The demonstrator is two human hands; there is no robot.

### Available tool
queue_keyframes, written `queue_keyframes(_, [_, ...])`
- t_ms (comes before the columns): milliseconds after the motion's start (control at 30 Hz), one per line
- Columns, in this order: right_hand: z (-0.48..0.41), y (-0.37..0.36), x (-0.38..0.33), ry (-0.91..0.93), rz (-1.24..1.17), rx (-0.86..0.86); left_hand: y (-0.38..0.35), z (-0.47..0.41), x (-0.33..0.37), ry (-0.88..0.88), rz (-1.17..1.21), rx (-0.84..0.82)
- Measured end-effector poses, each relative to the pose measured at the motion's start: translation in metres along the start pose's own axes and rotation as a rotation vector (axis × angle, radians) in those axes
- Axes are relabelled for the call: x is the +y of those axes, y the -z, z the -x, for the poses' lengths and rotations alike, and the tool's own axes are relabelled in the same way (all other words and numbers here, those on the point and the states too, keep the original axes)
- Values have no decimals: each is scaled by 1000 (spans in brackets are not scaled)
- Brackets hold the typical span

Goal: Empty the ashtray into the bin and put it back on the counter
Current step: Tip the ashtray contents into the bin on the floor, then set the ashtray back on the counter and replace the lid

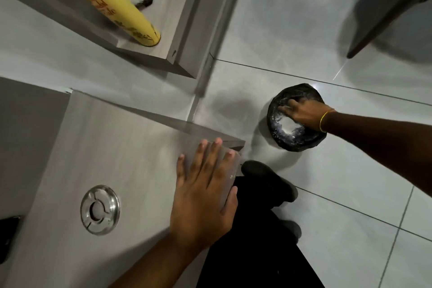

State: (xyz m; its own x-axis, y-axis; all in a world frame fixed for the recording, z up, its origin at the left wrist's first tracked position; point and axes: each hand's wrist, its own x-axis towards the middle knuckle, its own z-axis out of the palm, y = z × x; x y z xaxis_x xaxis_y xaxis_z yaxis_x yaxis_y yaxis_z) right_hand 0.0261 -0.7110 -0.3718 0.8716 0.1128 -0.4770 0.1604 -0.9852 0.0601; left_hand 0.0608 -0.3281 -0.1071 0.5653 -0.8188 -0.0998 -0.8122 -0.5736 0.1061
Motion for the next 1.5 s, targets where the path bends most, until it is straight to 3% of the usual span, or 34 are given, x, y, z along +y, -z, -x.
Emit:
queue_keyframes(200, [3, 21, -18, 77, 116, -129, -1, -2, 2, 4, -29, -5])
queue_keyframes(533, [-25, 0, -26, 77, 189, -198, 2, -3, 4, -7, 19, 38])
queue_keyframes(867, [-23, 5, -27, 29, 173, -174, 2, -3, 5, 5, 38, 37])
queue_keyframes(1033, [0, 28, -19, -167, -124, -175, 5, -3, 3, -15, 49, 33])
queue_keyframes(1133, [23, 63, -14, -505, -643, -63, 7, -2, 2, -4, 31, -3])
queue_keyframes(1267, [63, 94, -6, -939, -1099, 85, 13, -7, 6, 3, 60, -97])
queue_keyframes(1367, [101, 125, -20, -1030, -1316, 205, 22, -4, 1, 1, 89, -179])
queue_keyframes(1467, [145, 185, -47, -962, -1451, 322, 20, -21, 13, 13, 61, -279])
queue_keyframes(1500, [152, 243, -63, -917, -1418, 341, 52, -7, 7, 104, 71, -274])
